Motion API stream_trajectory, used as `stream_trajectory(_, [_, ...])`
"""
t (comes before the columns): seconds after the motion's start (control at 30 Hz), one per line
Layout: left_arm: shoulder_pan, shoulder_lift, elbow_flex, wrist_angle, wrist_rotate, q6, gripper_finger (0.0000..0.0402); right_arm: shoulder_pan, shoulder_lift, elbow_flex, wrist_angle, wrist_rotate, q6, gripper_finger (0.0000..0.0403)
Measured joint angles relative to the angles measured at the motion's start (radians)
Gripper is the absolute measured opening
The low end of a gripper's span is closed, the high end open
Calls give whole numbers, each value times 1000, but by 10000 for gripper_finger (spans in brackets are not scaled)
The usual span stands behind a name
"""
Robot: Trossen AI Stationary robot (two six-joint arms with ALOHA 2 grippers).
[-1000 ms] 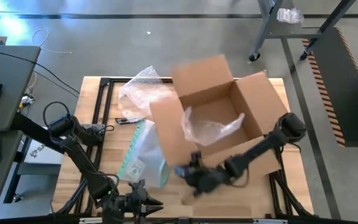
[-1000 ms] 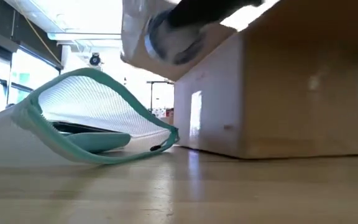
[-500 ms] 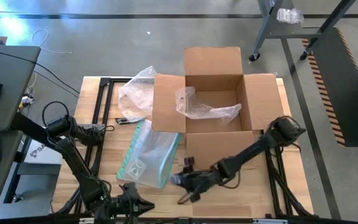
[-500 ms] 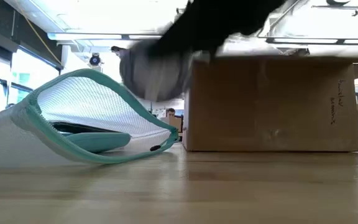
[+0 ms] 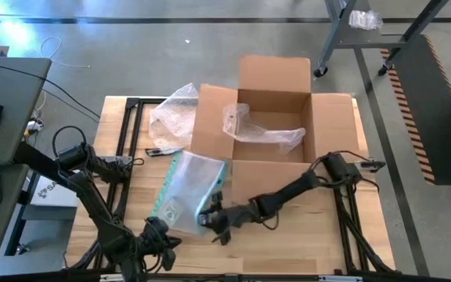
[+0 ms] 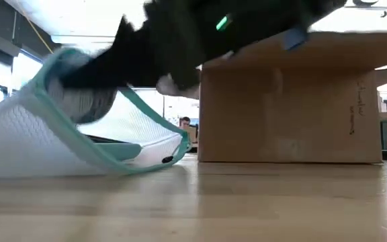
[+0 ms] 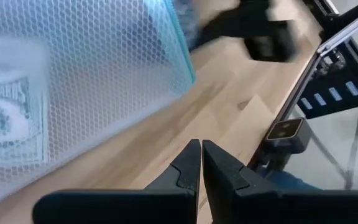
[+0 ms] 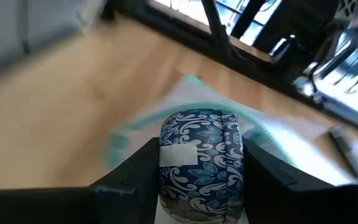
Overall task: Unpack boxes
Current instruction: Put the blue scented candle into the white zip bag
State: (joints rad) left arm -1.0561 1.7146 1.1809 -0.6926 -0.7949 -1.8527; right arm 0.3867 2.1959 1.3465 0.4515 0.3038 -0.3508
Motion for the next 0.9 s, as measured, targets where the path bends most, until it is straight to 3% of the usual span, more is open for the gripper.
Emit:
stream_trajectory(0.2, [4, 0, 0, 29, 20, 56, 0, -48, 129, 209, -148, 22, -348, 151])
stream_trajectory(0.27, [4, -1, 0, 55, 46, 83, 0, -53, 173, 282, -207, 94, -405, 154])
stream_trajectory(0.4, [4, -1, 0, 111, 73, 152, 0, -71, 237, 389, -223, 222, -479, 199])
stream_trajectory(0.53, [4, -1, 0, 149, 77, 205, 0, -98, 278, 473, -243, 221, -456, 233])
stream_trajectory(0.67, [4, -1, 0, 174, 87, 241, 0, -113, 285, 520, -370, 224, -376, 247])
stream_trajectory(0.9, [-3, -1, -6, 168, 86, 235, 0, -53, 285, 684, -774, 257, -148, 251])
